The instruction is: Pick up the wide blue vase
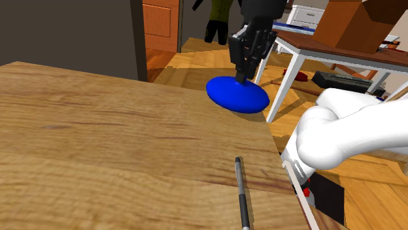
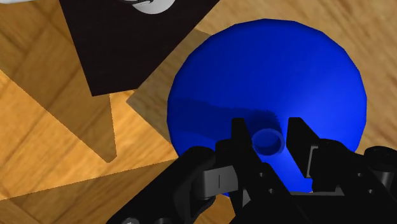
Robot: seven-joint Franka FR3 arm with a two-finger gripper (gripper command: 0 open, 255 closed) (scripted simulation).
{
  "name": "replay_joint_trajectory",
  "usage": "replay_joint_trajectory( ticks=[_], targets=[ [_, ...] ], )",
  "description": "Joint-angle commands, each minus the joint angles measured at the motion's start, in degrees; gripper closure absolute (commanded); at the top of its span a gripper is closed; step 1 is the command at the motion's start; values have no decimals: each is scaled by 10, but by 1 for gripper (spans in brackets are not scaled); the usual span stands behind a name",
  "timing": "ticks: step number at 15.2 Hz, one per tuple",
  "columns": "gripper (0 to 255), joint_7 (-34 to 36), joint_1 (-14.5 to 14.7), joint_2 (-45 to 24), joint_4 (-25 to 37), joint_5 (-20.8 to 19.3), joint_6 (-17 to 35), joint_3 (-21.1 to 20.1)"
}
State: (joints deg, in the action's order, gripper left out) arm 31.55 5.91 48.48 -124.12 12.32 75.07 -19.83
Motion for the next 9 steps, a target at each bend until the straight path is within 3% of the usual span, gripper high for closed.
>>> replay_joint_trajectory(
  ticks=[1,9],
  targets=[
    [255,1,-2,-10,21,-3,-12,1],
    [255,5,-8,-36,87,-10,-52,6]
  ],
)
